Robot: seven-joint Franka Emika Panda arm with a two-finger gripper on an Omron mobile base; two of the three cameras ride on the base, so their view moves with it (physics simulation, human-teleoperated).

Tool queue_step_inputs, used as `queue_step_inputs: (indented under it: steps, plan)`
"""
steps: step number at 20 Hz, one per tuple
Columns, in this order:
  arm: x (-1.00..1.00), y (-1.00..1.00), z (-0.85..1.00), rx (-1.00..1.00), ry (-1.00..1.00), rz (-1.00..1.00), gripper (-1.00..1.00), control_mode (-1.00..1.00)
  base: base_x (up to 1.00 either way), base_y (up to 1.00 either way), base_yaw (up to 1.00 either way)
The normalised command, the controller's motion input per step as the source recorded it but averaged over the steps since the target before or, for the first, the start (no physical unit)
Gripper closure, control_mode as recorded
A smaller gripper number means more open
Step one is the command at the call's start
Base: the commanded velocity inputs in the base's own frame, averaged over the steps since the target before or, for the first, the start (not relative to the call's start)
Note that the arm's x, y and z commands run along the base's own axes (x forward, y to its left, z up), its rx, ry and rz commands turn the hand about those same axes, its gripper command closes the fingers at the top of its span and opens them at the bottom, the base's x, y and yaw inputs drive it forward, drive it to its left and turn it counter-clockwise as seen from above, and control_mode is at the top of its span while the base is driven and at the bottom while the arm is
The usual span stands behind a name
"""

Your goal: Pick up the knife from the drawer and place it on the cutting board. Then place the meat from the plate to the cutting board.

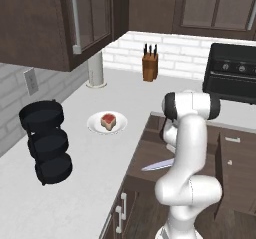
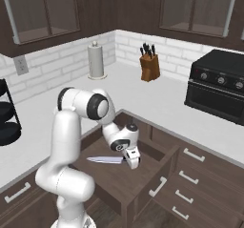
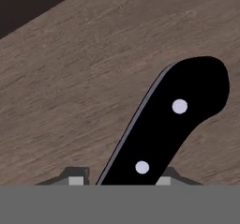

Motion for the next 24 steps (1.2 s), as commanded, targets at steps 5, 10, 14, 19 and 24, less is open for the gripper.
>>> queue_step_inputs:
  steps: [5,10,14,19,24]
  plan:
    - [-0.37,-0.40,0.52,0.03,0.00,-0.11,1.00,-1.00,0.00,0.00,0.00]
    - [-0.69,-0.13,0.97,0.00,-0.11,-0.06,1.00,-1.00,0.00,0.00,0.00]
    - [-0.23,0.00,1.00,0.00,0.00,-0.02,1.00,-1.00,0.00,0.00,0.00]
    - [0.00,-0.13,1.00,0.00,0.00,0.00,1.00,-1.00,0.00,0.00,0.00]
    - [0.00,-0.40,1.00,0.07,0.03,0.00,1.00,-1.00,0.00,0.00,0.00]
